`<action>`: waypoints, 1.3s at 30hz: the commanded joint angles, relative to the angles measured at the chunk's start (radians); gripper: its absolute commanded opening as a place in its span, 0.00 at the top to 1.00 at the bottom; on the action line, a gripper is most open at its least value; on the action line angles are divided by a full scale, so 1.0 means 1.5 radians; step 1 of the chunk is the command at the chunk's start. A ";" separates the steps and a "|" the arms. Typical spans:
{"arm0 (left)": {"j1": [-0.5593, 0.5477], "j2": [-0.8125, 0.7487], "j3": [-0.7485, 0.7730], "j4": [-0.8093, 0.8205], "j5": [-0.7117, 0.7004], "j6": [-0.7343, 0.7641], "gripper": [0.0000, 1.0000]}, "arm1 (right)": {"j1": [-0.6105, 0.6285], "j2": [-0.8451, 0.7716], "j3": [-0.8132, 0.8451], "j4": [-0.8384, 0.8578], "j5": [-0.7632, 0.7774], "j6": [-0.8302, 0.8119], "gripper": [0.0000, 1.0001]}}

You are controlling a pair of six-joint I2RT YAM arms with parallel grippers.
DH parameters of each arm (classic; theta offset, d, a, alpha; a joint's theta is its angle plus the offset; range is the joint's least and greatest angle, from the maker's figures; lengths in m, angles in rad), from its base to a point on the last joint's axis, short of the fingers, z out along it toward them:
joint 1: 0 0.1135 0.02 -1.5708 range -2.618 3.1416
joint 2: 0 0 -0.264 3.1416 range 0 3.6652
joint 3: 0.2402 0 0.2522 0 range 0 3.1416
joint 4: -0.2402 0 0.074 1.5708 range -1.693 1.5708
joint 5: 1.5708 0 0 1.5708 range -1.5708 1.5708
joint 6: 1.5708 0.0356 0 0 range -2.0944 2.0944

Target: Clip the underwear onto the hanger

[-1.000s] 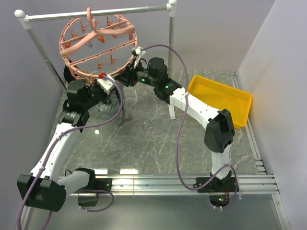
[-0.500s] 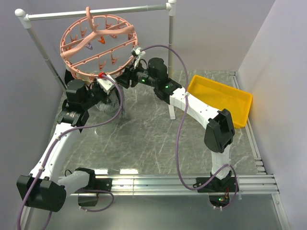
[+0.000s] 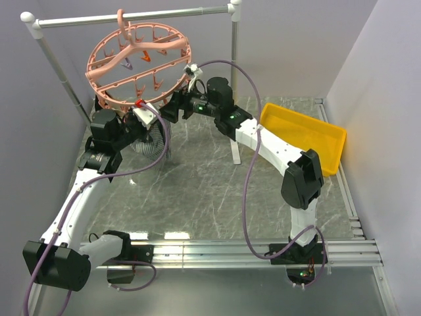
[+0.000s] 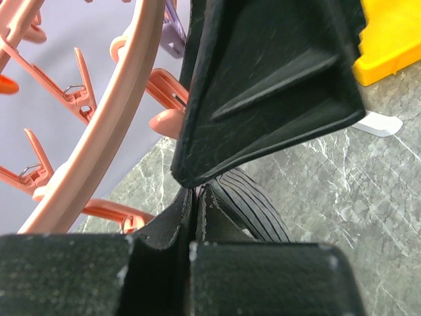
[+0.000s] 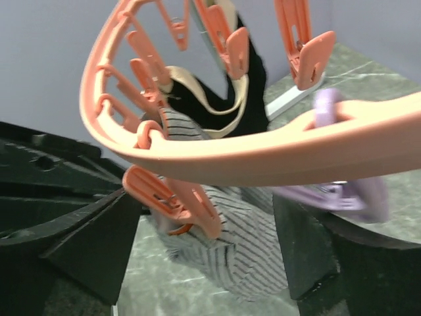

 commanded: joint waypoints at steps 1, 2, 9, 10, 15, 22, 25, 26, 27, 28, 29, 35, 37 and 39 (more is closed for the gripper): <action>0.001 -0.005 0.030 0.030 0.013 0.002 1.00 | -0.010 -0.075 0.027 0.027 -0.058 0.039 0.12; 0.002 -0.005 0.031 0.031 0.014 -0.001 1.00 | -0.010 -0.078 0.025 0.020 -0.062 0.038 0.11; 0.001 -0.002 0.027 0.018 0.026 -0.011 0.96 | -0.034 -0.138 -0.017 -0.036 -0.135 0.016 0.06; 0.001 -0.001 0.027 0.011 0.027 -0.015 0.95 | -0.035 -0.147 -0.027 -0.044 -0.146 0.002 0.05; 0.001 -0.010 0.017 -0.009 0.026 -0.018 0.91 | -0.036 -0.214 -0.110 -0.093 -0.178 -0.049 0.03; 0.001 -0.025 0.023 -0.080 0.014 -0.039 0.61 | -0.065 -0.302 -0.189 -0.150 -0.155 -0.112 0.02; 0.001 -0.026 0.045 -0.133 0.011 -0.058 0.41 | -0.096 -0.343 -0.218 -0.182 -0.136 -0.136 0.02; 0.001 -0.032 0.051 -0.146 0.015 -0.063 0.34 | -0.103 -0.352 -0.228 -0.192 -0.130 -0.142 0.01; 0.001 -0.038 0.061 -0.165 0.017 -0.076 0.16 | -0.112 -0.370 -0.231 -0.200 -0.125 -0.158 0.01; 0.002 -0.045 0.065 -0.168 0.021 -0.084 0.12 | -0.131 -0.380 -0.235 -0.207 -0.114 -0.164 0.01; 0.001 -0.060 0.067 -0.171 0.024 -0.094 0.02 | -0.138 -0.390 -0.242 -0.220 -0.110 -0.171 0.01; 0.001 -0.069 0.129 -0.232 -0.012 -0.211 0.01 | -0.225 -0.470 -0.283 -0.253 -0.075 -0.205 0.00; 0.001 -0.060 0.168 -0.270 -0.052 -0.260 0.01 | -0.247 -0.500 -0.297 -0.256 -0.071 -0.211 0.00; 0.001 -0.046 0.205 -0.298 -0.077 -0.295 0.01 | -0.276 -0.533 -0.320 -0.262 -0.061 -0.214 0.00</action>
